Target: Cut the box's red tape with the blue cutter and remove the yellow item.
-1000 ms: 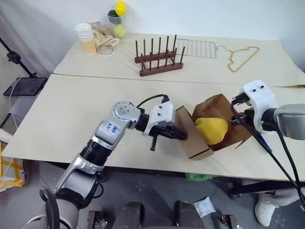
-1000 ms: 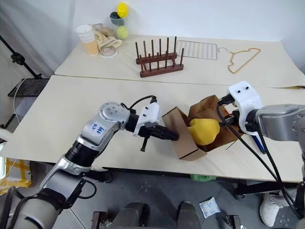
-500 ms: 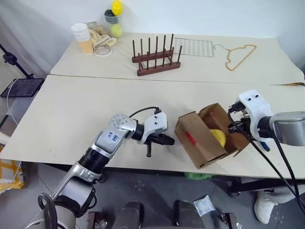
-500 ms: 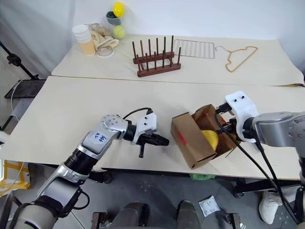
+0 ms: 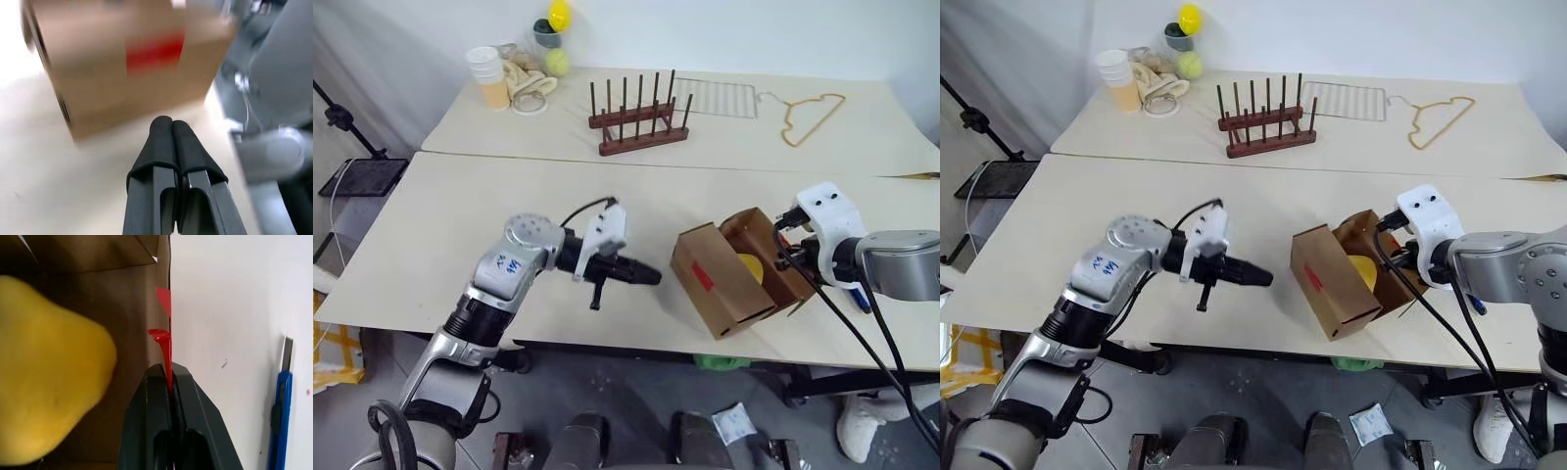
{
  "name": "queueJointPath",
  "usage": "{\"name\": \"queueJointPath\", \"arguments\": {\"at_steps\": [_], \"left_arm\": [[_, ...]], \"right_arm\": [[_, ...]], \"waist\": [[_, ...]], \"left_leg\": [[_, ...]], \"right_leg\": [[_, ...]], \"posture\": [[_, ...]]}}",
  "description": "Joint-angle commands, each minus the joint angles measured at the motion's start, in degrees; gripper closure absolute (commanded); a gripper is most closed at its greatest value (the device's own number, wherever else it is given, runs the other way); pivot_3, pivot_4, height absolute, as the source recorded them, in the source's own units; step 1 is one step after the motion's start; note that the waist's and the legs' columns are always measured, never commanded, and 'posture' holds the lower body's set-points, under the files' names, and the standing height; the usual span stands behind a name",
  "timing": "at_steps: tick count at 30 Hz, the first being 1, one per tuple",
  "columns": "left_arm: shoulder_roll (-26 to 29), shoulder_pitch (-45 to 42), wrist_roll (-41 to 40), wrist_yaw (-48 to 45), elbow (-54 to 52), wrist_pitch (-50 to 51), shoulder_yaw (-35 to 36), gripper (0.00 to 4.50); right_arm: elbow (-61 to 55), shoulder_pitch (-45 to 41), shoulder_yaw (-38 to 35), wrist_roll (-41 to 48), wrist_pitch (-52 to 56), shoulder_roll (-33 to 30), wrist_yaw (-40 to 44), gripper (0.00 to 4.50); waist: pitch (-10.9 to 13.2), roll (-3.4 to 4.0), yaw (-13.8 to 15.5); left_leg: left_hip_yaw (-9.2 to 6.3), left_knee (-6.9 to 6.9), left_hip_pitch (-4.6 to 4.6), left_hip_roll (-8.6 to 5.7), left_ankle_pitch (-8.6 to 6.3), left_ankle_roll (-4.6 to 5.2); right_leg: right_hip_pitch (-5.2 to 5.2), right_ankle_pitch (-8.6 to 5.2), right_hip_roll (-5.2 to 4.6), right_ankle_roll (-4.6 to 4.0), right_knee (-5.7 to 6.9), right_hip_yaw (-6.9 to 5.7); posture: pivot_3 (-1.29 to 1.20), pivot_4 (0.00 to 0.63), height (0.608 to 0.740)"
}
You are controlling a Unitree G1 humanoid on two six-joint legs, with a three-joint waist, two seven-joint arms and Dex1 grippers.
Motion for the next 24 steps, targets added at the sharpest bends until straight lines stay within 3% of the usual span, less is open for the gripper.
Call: {"name": "queueJointPath", "arguments": {"at_steps": [1, 5, 11, 24], "left_arm": [[-3.5, -2.8, -3.1, 2.9, -2.2, 1.2, 1.8, 4.5], [-11.6, -7.0, 3.1, 9.2, 2.7, -3.5, -3.6, 4.5], [-13.9, -7.4, 10.6, 11.1, 9.1, -10.2, -9.8, 4.5], [-3.0, -1.3, 5.5, 1.2, 3.4, -5.1, -6.9, 4.5]], "right_arm": [[-2.0, -1.5, -1.4, -1.3, 0.3, -0.3, 0.6, 4.47], [-2.6, -3.0, -0.2, -1.9, 0.3, -0.3, 1.3, 4.47], [-2.3, -4.1, 0.2, -1.8, 0.3, 0.1, 1.7, 4.47], [-1.1, -5.5, -0.9, 5.6, 0.3, -5.0, 1.9, 4.47]], "waist": [[0.0, 0.0, -0.1], [0.0, -0.01, -0.2], [0.0, -0.01, -0.8], [0.0, 0.0, -0.9]], "left_leg": [[0.0, 0.0, 0.0, -0.02, 0.0, 0.01], [0.06, -0.05, 0.01, -0.05, -0.01, 0.02], [0.21, -0.11, 0.03, -0.1, -0.01, 0.01], [0.16, -0.09, 0.05, 0.13, 0.0, 0.0]], "right_leg": [[0.0, 0.0, -0.02, 0.0, 0.0, 0.0], [-0.03, 0.01, 0.0, 0.01, 0.0, -0.03], [-0.1, 0.01, 0.11, 0.03, 0.0, -0.03], [-0.11, 0.01, 0.11, 0.02, 0.03, -0.01]], "posture": [[0.0, 0.15, 0.74], [0.0, 0.15, 0.74], [0.0, 0.15, 0.74], [0.0, 0.15, 0.74]]}}
